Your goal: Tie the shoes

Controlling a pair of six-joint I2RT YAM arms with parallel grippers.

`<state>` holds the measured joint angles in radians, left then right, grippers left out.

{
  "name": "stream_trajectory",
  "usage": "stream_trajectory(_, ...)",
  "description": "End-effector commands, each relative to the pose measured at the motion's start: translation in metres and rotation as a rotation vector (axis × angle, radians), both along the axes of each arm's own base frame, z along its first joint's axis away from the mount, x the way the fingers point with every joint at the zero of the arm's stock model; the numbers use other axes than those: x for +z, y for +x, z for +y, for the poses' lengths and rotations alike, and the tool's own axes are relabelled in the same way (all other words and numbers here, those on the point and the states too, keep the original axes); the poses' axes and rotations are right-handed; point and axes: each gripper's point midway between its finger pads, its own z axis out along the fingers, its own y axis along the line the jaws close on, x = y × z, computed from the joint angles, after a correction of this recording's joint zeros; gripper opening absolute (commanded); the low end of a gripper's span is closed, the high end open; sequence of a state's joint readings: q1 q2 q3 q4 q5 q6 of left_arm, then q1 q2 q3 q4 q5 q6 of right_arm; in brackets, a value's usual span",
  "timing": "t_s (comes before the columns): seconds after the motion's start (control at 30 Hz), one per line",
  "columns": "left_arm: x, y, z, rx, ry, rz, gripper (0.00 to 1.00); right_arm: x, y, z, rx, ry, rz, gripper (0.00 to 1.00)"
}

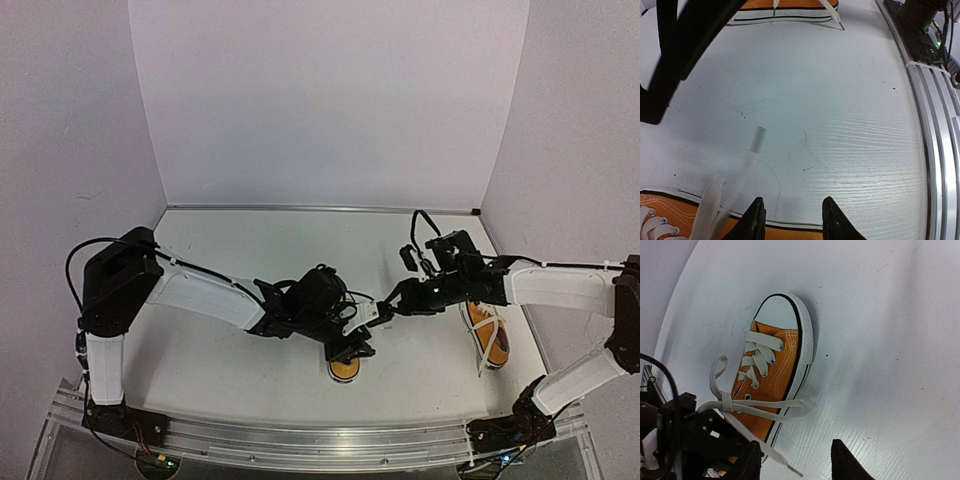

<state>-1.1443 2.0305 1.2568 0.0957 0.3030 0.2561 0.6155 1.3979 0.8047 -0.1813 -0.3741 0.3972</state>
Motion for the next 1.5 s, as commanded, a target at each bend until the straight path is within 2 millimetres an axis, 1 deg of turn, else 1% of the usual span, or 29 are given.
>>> stream_trajectory(0.0, 0.084, -0.012, 0.007, -0.028, -0.149, -0.026, 0.4, -0.01, -0.002, 0.003, 0.031, 0.004, 0.021, 0.45)
stream_trajectory(0.07, 0.103, -0.017, 0.015, -0.024, -0.185, -0.024, 0.41, -0.012, -0.002, 0.005, 0.039, 0.009, 0.025, 0.45)
stream_trajectory(0.13, 0.114, -0.015, 0.023, 0.003, -0.202, -0.035, 0.41, -0.014, -0.002, 0.007, 0.046, 0.015, 0.028, 0.45)
stream_trajectory(0.2, 0.114, -0.01, 0.033, 0.041, -0.193, -0.04, 0.41, -0.016, -0.003, 0.008, 0.052, 0.02, 0.033, 0.45)
stream_trajectory(0.27, 0.112, 0.0, 0.043, 0.079, -0.194, -0.022, 0.41, -0.017, -0.003, 0.01, 0.058, 0.029, 0.035, 0.45)
stream_trajectory(0.3, 0.108, 0.007, 0.049, 0.106, -0.194, -0.002, 0.41, -0.017, -0.003, 0.011, 0.061, 0.032, 0.036, 0.45)
stream_trajectory(0.4, 0.106, 0.032, 0.067, 0.201, -0.233, 0.08, 0.38, -0.02, -0.004, 0.014, 0.069, 0.04, 0.047, 0.44)
stream_trajectory(0.47, 0.111, 0.047, 0.076, 0.251, -0.286, 0.136, 0.35, -0.021, -0.004, 0.016, 0.074, 0.048, 0.053, 0.44)
stream_trajectory(0.5, 0.11, 0.052, 0.08, 0.27, -0.299, 0.158, 0.35, -0.022, -0.004, 0.016, 0.073, 0.048, 0.054, 0.44)
stream_trajectory(0.57, 0.107, 0.051, 0.078, 0.255, -0.294, 0.166, 0.36, -0.025, -0.002, 0.016, 0.069, 0.044, 0.054, 0.44)
stream_trajectory(0.63, 0.099, 0.048, 0.075, 0.231, -0.272, 0.183, 0.39, -0.027, -0.001, 0.018, 0.071, 0.05, 0.056, 0.44)
stream_trajectory(0.77, 0.091, 0.043, 0.073, 0.202, -0.266, 0.193, 0.42, -0.034, -0.002, 0.028, 0.099, 0.082, 0.088, 0.44)
stream_trajectory(0.93, 0.087, 0.031, 0.069, 0.143, -0.258, 0.205, 0.45, -0.044, -0.015, 0.043, 0.166, 0.138, 0.142, 0.44)
stream_trajectory(1.07, 0.078, 0.025, 0.063, 0.12, -0.234, 0.191, 0.48, -0.053, -0.028, 0.052, 0.216, 0.13, 0.163, 0.38)
stream_trajectory(1.17, 0.071, 0.03, 0.062, 0.14, -0.216, 0.182, 0.46, -0.057, -0.033, 0.055, 0.232, 0.132, 0.18, 0.29)
stream_trajectory(1.27, 0.068, 0.034, 0.06, 0.155, -0.21, 0.171, 0.42, -0.056, -0.039, 0.054, 0.246, 0.141, 0.188, 0.18)
stream_trajectory(1.37, 0.069, 0.038, 0.058, 0.164, -0.212, 0.16, 0.38, -0.055, -0.045, 0.052, 0.253, 0.145, 0.196, 0.17)
stream_trajectory(1.47, 0.069, 0.043, 0.055, 0.177, -0.214, 0.152, 0.35, -0.061, -0.052, 0.048, 0.252, 0.136, 0.212, 0.21)
